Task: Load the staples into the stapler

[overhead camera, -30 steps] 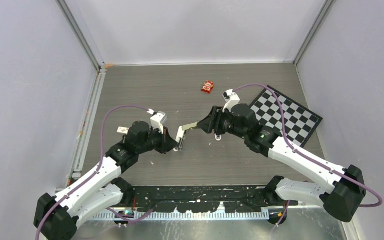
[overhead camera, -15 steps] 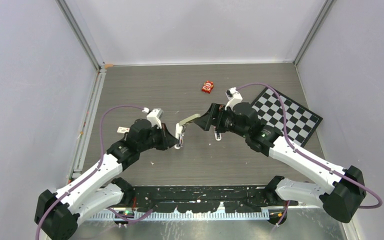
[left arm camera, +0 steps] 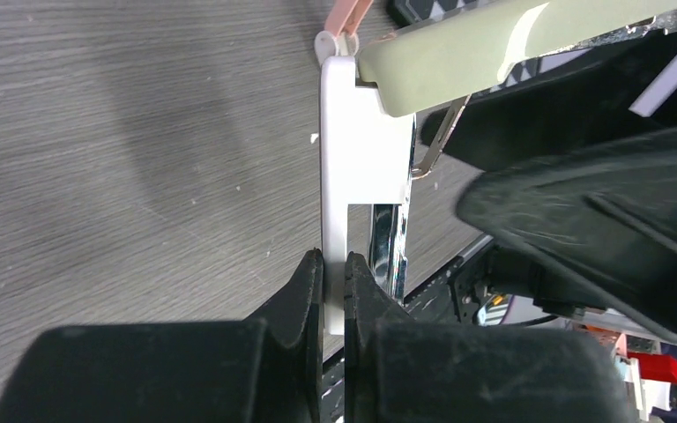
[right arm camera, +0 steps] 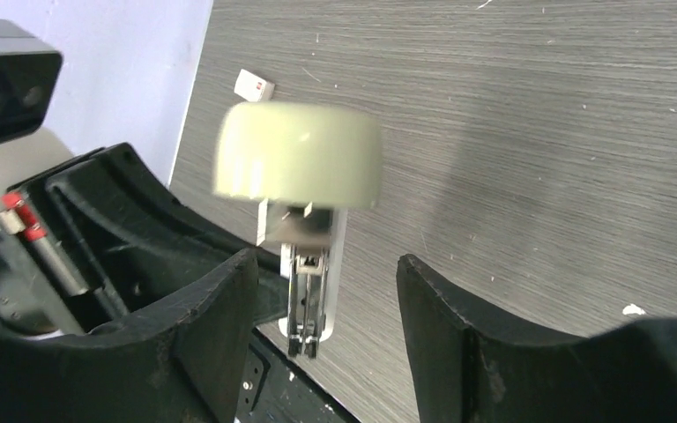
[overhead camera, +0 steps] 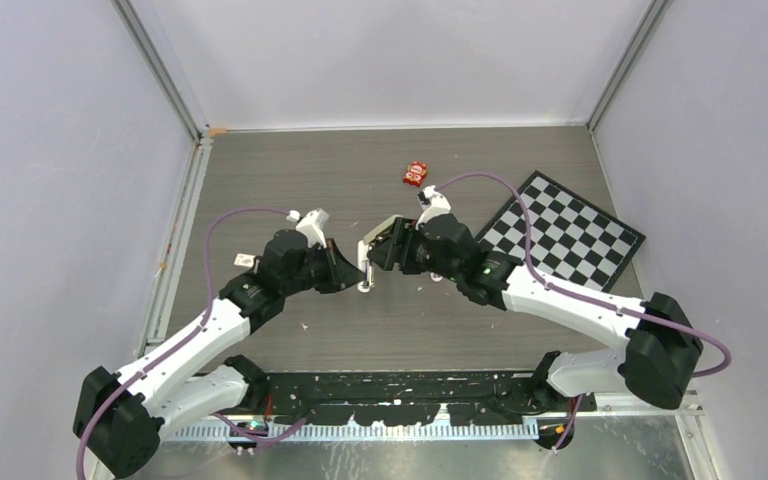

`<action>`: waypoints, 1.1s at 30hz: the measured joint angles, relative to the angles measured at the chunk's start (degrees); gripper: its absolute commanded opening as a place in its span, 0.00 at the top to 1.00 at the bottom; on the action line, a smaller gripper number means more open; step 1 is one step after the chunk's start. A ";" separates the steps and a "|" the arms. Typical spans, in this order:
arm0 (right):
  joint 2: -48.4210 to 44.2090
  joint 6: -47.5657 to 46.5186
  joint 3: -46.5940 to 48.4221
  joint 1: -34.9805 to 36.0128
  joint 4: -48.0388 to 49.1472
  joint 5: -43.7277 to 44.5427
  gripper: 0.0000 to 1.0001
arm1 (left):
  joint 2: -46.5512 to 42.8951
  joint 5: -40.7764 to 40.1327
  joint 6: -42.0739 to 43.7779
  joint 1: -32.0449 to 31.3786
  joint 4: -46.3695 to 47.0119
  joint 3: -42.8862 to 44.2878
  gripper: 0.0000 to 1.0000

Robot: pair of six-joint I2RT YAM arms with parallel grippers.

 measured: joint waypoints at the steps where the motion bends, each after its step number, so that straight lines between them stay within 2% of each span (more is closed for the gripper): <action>1: 0.98 0.15 0.55 0.31 0.00 0.44 0.38 | -0.09 0.20 -0.35 0.00 0.46 -0.04 1.00; 6: 4.24 1.14 3.48 1.20 0.35 2.16 0.45 | -1.18 1.16 -0.94 0.00 3.50 -0.68 1.00; 11: 6.64 1.79 5.55 1.31 0.87 2.99 0.65 | -1.49 1.73 -0.96 0.00 5.49 -1.49 1.00; 14: 7.80 1.92 6.10 1.31 0.76 3.48 0.71 | -1.49 1.36 -0.85 0.09 5.66 -1.81 0.98; 19: 8.13 1.70 6.80 1.44 -0.52 4.52 0.73 | -1.49 0.96 -0.24 0.11 5.53 -2.05 0.52; 24: 8.28 -0.22 7.98 0.57 -4.48 6.86 0.73 | -1.86 -0.24 2.32 0.02 3.58 -2.03 0.13; 27: 9.03 -1.92 8.39 -1.09 -7.04 8.07 0.74 | -2.95 -1.68 3.91 -0.02 0.85 -1.68 0.01; 33: 16.22 -5.09 12.17 -4.39 -12.26 10.97 0.74 | -5.09 -7.23 8.31 -0.02 -6.78 1.16 0.00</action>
